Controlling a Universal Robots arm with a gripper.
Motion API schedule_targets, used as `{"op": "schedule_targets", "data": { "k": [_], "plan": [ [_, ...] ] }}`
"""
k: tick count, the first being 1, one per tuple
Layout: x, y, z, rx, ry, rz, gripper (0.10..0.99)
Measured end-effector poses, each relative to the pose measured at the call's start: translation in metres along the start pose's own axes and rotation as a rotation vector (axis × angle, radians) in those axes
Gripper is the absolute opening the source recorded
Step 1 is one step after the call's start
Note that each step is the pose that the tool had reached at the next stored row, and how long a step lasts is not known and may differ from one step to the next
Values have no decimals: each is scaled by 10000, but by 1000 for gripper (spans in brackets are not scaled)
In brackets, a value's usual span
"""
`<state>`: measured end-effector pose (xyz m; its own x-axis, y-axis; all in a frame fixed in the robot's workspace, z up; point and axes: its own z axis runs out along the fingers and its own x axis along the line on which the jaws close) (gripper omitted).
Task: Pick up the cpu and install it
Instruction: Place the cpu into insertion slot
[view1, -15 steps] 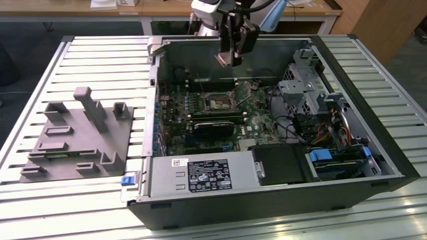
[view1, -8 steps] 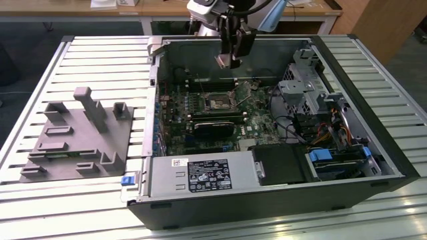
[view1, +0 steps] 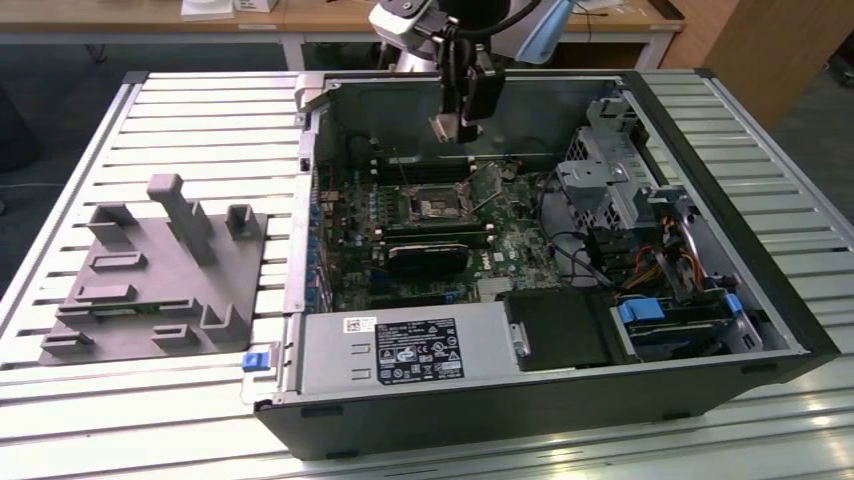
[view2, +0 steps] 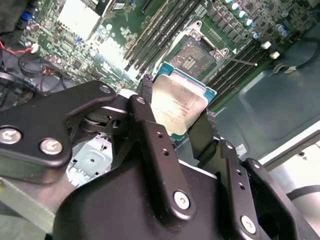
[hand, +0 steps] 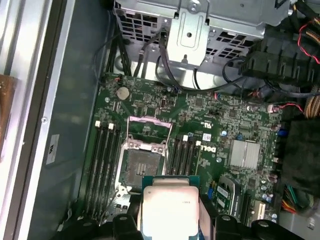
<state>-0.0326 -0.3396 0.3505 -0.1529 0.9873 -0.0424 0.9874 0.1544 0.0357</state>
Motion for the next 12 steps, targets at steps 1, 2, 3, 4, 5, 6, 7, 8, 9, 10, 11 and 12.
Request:
{"op": "schedule_targets", "data": {
  "k": [1,2,3,4,5,6,7,8,9,10,11,12],
  "plan": [
    [9,1,17,5,-33,13,537],
    [25,3,35,8,-47,26,537],
    [40,4,52,11,-51,64,537],
    [47,4,70,14,-55,151,537],
    [48,4,88,19,-59,287,537],
    [50,4,106,26,-64,435,537],
    [52,3,124,33,-70,591,537],
    [55,3,142,39,-75,723,537],
    [62,3,160,46,-81,823,537],
    [78,4,177,48,-82,873,537],
    [106,8,194,49,-82,886,537],
    [138,12,212,47,-80,886,537]
  ]
}}
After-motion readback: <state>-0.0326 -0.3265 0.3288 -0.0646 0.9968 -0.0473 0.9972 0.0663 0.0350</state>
